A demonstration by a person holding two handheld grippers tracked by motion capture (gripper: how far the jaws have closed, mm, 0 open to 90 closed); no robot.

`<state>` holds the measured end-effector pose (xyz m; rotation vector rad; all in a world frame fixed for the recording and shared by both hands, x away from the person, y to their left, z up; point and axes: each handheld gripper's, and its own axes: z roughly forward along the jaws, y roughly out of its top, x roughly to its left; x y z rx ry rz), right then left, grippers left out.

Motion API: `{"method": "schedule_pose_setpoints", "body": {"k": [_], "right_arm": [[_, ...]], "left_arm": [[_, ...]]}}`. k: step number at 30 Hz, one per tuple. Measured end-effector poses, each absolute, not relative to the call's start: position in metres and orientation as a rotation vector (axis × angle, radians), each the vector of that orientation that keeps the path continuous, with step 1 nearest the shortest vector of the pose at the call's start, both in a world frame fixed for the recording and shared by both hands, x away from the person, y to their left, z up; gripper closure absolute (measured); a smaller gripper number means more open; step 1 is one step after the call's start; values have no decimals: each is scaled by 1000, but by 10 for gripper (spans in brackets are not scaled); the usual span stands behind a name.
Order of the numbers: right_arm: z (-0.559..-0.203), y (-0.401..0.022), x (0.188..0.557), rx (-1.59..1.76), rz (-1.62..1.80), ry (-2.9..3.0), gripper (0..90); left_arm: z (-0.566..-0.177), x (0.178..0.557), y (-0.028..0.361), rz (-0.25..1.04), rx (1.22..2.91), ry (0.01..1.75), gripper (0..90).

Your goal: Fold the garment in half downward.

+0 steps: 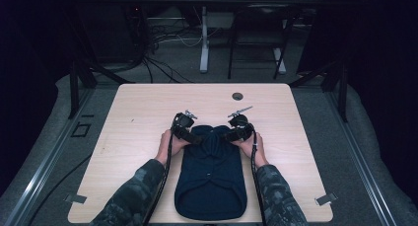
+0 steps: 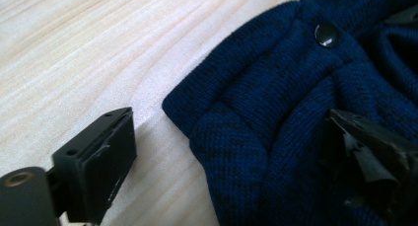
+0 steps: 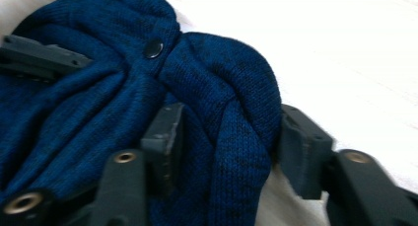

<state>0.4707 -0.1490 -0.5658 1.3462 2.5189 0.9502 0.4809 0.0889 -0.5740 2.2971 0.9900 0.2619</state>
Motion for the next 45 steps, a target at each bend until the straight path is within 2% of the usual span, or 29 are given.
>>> {"method": "schedule_pose_setpoints", "body": {"k": [4,13,14,15,22,30,45], "right_arm": [[-566,-147,469,1320,956,2526,570],[-567,-146,466,1303,950,2521,635],[-567,-145,465,1293,953,2511,642],[-568,-145,461,1271,956,2494,658],[-567,-144,454,1217,957,2438,687],[-556,-150,441,1148,1024,2380,693],[-503,-152,399,880,1077,2279,694]], "left_arm": [[-573,478,89,255,2303,965,181],[-571,472,86,258,2288,940,376],[-571,471,86,266,2283,938,376],[-571,470,86,265,2275,928,452],[-569,464,84,268,2261,902,659],[-558,458,86,276,2225,874,667],[-517,432,100,282,2139,781,657]]}}
